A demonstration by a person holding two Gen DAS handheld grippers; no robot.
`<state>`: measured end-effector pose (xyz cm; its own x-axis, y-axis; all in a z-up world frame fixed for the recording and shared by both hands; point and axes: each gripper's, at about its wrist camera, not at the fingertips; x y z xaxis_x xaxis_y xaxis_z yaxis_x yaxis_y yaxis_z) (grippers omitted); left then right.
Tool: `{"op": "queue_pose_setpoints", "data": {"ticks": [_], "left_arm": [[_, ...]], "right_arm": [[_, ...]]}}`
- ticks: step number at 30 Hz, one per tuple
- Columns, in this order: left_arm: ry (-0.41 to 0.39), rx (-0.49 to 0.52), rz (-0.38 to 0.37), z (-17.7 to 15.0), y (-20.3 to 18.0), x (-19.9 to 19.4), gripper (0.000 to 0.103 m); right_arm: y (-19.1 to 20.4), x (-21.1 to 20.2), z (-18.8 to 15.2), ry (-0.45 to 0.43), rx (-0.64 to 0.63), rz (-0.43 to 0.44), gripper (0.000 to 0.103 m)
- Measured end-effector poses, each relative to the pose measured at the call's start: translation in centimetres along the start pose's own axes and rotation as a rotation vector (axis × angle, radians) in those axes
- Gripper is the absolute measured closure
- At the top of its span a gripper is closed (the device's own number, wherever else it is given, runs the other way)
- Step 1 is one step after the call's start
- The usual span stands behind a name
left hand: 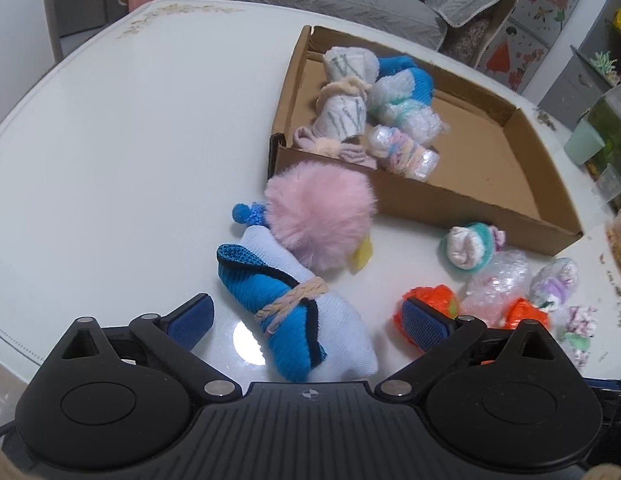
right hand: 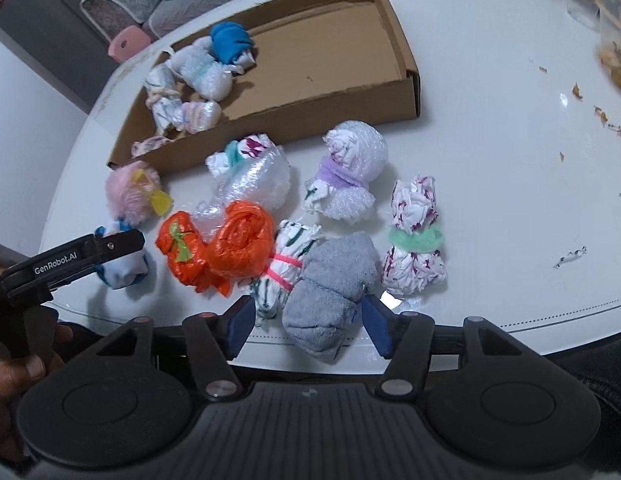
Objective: Organize objects
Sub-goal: 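Grasp the blue twine-tied sock bundle with the left tool while the right tool grasps the grey sock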
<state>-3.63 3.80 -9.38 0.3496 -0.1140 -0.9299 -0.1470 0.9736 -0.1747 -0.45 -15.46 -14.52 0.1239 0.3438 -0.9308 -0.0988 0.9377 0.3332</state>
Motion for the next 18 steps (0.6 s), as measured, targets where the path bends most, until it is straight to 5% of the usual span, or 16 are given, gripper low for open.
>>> {"op": "queue_pose_setpoints", "data": {"ticks": [5,10,18], "left_arm": [[-0.013,-0.009,0.006,-0.1,0.5,0.5,0.008],[-0.032,-0.007,-0.015,-0.1,1.0,-0.1,0.032],[-0.054,-0.001,-0.011,-1.0,1.2,-1.5,0.034]], "right_arm": [[0.1,0.8,0.2,0.018,-0.009,-0.033,0.049],[0.2,0.9,0.0,0.025,-0.032,-0.029,0.064],[0.3,-1.4,-0.9,-0.015,-0.081,-0.004,0.066]]}}
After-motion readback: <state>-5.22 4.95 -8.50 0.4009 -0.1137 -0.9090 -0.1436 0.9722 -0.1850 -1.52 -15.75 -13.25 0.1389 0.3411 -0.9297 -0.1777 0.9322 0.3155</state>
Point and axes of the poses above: each gripper's, at about its wrist camera, not at the fingertips, and x roughly the way its jaws point, y to its left, z to its top, and after that the axes turned 11 degrees about y, right-handed
